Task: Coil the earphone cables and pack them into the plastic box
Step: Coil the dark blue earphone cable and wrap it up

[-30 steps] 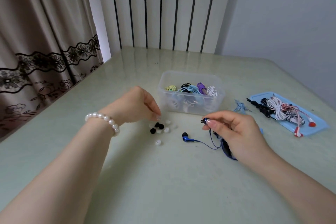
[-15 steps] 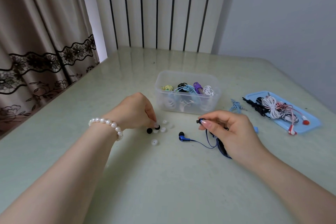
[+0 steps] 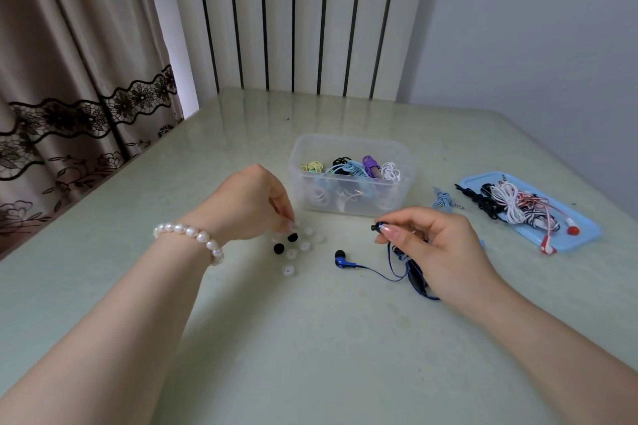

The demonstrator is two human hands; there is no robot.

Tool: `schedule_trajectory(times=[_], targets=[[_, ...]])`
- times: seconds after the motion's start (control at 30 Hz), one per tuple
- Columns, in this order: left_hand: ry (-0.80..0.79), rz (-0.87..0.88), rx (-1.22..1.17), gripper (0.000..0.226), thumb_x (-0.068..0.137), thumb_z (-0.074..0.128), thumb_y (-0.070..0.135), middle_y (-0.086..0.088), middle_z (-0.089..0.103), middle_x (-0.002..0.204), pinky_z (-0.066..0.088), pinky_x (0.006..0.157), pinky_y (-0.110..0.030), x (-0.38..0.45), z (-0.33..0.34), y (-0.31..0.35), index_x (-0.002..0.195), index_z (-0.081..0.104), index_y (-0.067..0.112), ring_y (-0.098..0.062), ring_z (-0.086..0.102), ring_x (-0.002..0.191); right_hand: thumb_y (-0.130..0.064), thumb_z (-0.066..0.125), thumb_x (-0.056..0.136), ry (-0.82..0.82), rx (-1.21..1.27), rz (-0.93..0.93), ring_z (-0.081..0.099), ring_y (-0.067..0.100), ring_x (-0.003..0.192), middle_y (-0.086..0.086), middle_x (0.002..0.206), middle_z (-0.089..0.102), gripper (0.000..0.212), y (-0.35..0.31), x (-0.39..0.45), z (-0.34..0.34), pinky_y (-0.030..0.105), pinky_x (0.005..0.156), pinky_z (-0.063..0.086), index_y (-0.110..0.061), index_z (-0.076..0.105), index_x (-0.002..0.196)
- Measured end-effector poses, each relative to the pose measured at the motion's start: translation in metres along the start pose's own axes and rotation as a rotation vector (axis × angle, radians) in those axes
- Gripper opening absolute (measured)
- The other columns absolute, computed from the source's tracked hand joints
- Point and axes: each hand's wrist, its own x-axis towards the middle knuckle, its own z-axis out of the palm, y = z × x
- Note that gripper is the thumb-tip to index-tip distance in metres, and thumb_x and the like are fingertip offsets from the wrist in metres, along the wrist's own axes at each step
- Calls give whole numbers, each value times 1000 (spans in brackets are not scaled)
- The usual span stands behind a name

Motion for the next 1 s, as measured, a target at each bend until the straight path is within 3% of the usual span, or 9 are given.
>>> schedule_trajectory(times=[0.13, 0.27, 0.37, 0.47, 0.73, 1.0], targets=[[46, 6, -54, 17, 72, 76, 10, 8, 65, 64, 39, 52, -15, 1, 3, 2, 65, 67, 22, -4, 58, 59, -4, 61, 83, 10, 38, 12, 64, 12, 73, -4, 70, 71, 23, -2, 1, 0, 23, 75, 48, -25, 67, 76], [41, 5, -348, 18, 75, 71, -2, 1, 67, 61, 55, 56, -19, -1, 8, 11, 66, 66, 12, -7, 66, 55, -6, 60, 83, 20, 75, 29, 64, 27, 81, -2, 70, 72, 19, -2, 2, -2, 35, 78, 49, -22, 67, 77], [31, 20, -525, 20, 75, 69, -8, -3, 66, 64, 58, 60, -25, -5, 16, 21, 67, 64, 10, -13, 69, 60, -5, 59, 83, 10, 137, 39, 64, 12, 72, -4, 65, 71, 16, -4, 2, -3, 18, 70, 49, -18, 67, 79], [-21, 51, -560, 22, 73, 70, -7, 0, 65, 62, 51, 48, -18, -10, 27, 32, 66, 64, 13, -11, 63, 55, -2, 57, 84, 22, 236, 59, 62, 2, 63, -4, 62, 69, 14, -8, 3, -5, 6, 61, 43, -12, 66, 80], [-9, 180, -591, 32, 71, 70, -12, 4, 65, 69, 51, 61, -14, -10, 41, 36, 68, 65, 20, 1, 57, 53, -3, 56, 85, -4, 266, 104, 61, -1, 62, 2, 69, 69, 13, -9, 3, -7, 6, 59, 42, -10, 66, 84], [-3, 238, -788, 29, 67, 72, -11, 0, 66, 71, 53, 64, -18, -15, 55, 44, 73, 65, 17, -3, 60, 57, -4, 56, 85, 14, 245, 128, 55, -2, 54, -4, 59, 66, 16, -9, 4, -8, 7, 55, 41, -12, 68, 79]])
